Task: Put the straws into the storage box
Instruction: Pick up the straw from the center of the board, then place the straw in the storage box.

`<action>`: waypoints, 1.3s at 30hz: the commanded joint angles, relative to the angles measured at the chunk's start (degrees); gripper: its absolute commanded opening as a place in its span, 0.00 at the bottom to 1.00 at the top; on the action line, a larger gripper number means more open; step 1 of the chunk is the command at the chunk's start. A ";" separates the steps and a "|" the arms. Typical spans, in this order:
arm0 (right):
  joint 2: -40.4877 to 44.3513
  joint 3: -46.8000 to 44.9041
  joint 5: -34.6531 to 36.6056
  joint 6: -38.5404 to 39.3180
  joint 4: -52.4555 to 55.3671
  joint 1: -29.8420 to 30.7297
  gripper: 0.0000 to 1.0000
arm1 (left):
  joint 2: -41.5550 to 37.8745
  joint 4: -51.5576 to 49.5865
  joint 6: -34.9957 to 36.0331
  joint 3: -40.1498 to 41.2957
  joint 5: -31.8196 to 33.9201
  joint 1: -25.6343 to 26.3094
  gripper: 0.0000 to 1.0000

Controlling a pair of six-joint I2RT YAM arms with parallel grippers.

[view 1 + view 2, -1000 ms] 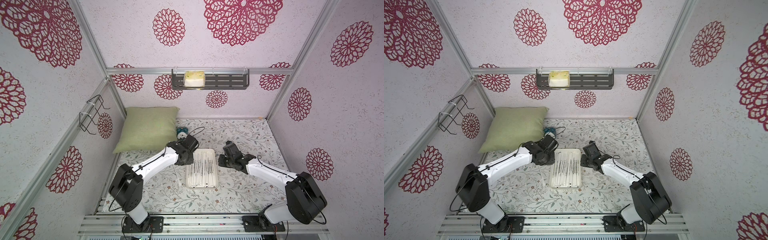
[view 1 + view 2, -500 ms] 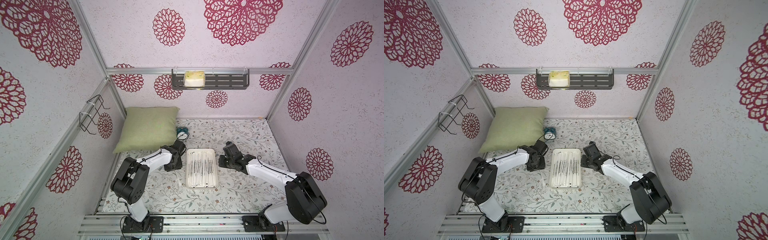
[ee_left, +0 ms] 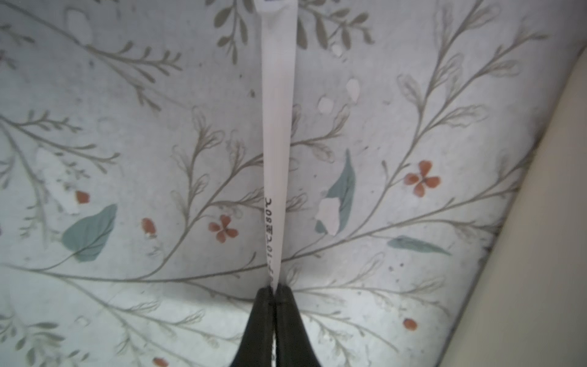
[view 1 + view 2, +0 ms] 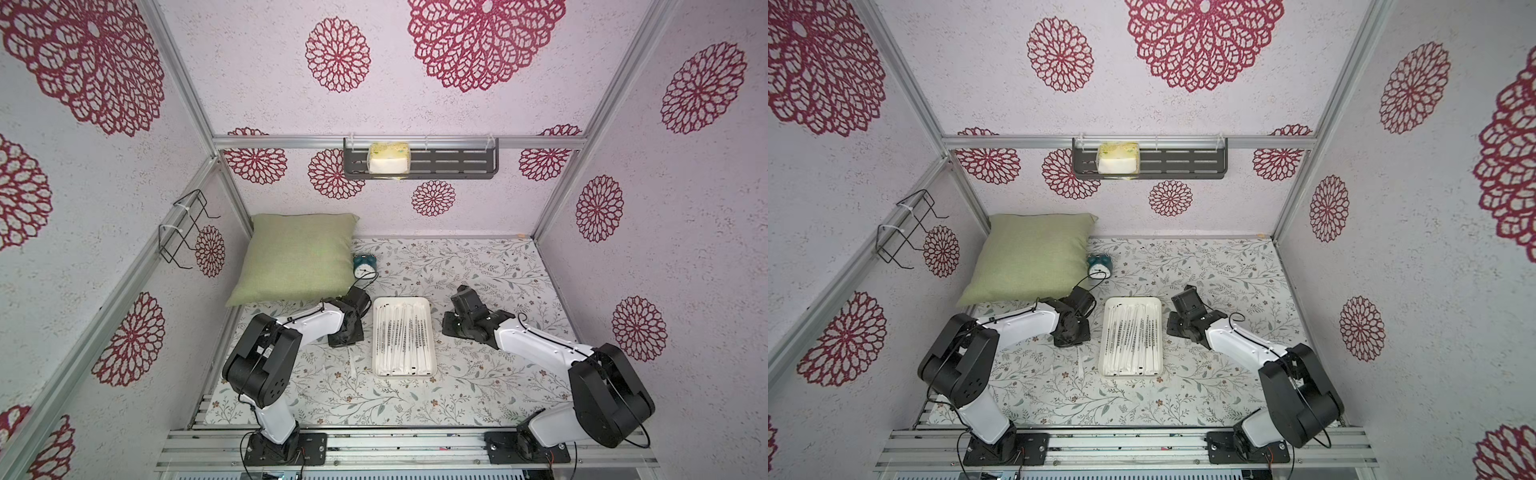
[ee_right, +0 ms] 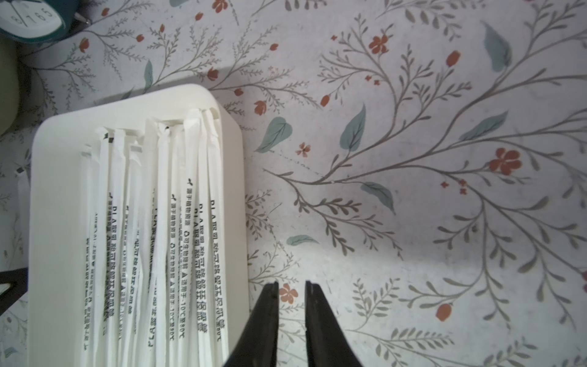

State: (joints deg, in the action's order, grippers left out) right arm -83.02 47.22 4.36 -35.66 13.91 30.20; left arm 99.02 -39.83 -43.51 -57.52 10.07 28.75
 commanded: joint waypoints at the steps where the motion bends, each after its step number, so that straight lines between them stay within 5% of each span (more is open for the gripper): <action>1: 3.19 0.24 0.48 2.18 0.02 -2.18 0.23 | -4.95 -6.11 -0.48 -4.78 2.77 1.11 0.04; 6: 3.98 -0.07 -0.05 2.77 0.29 -4.55 0.23 | -2.75 -9.63 -3.36 -19.88 3.37 10.98 0.03; 14: 5.04 -0.99 -1.59 2.54 -0.38 -5.85 0.23 | 13.94 -1.53 -3.26 -34.11 -7.16 20.14 0.04; 30: 5.10 -2.39 -2.51 2.54 -1.52 -6.12 0.23 | 20.99 9.70 -9.07 -29.12 -14.00 20.43 0.04; 39: 5.23 -2.45 -2.69 2.36 -1.62 -6.13 0.23 | 23.79 7.73 -6.88 -31.56 -14.63 20.31 0.16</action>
State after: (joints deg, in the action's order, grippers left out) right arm -79.33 44.95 2.20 -34.00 12.93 24.40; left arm 121.27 -31.59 -51.42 -87.92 -4.43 49.28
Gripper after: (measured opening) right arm 0.227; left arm 0.153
